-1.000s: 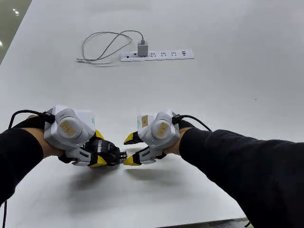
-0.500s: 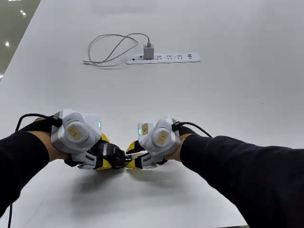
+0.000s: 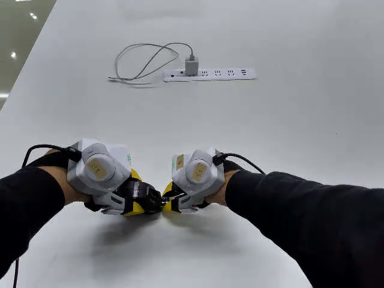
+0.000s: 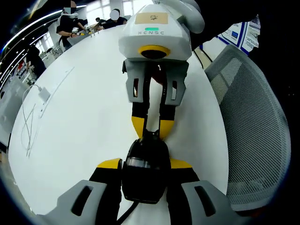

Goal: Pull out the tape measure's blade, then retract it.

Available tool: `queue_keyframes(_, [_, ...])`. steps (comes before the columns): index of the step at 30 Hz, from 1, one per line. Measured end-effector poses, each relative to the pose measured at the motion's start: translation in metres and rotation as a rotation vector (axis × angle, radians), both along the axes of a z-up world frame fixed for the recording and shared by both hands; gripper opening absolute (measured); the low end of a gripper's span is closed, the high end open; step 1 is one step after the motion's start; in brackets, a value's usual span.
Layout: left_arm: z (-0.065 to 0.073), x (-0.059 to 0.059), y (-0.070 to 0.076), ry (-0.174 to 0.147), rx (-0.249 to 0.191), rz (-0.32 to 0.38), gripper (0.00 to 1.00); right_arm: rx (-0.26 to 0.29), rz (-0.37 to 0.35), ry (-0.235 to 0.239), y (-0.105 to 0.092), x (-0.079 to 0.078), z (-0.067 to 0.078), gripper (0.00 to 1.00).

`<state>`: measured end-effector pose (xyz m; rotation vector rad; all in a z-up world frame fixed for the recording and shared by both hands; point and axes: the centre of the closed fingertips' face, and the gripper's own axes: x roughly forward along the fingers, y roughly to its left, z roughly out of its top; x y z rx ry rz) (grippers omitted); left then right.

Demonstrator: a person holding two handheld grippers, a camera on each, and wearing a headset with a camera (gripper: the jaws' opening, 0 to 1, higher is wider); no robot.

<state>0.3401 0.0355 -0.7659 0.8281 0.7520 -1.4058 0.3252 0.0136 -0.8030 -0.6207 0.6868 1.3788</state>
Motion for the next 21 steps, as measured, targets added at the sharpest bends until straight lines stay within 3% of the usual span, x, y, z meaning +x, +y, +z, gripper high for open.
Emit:
queue_keyframes(1, [0.0,0.0,-0.0002,0.0,0.0,0.001,0.32,-0.018,0.014,-0.02,-0.0001,-0.0002,-0.0013,0.12])
queue_keyframes(4, [-0.0003,-0.0003,-0.0001,-0.005,0.003,-0.002,0.32,-0.036,-0.021,-0.011,0.0052,0.0007,-0.0026,0.12])
queue_keyframes(8, [-0.0001,-0.0003,0.0019,-0.002,0.001,0.001,0.32,0.0,-0.011,-0.022,0.0048,0.0023,-0.0033,0.1])
queue_keyframes(21, [0.0005,0.0,0.0021,0.001,0.011,0.004,0.31,0.016,-0.041,0.003,-0.0001,0.0035,-0.0013,0.09])
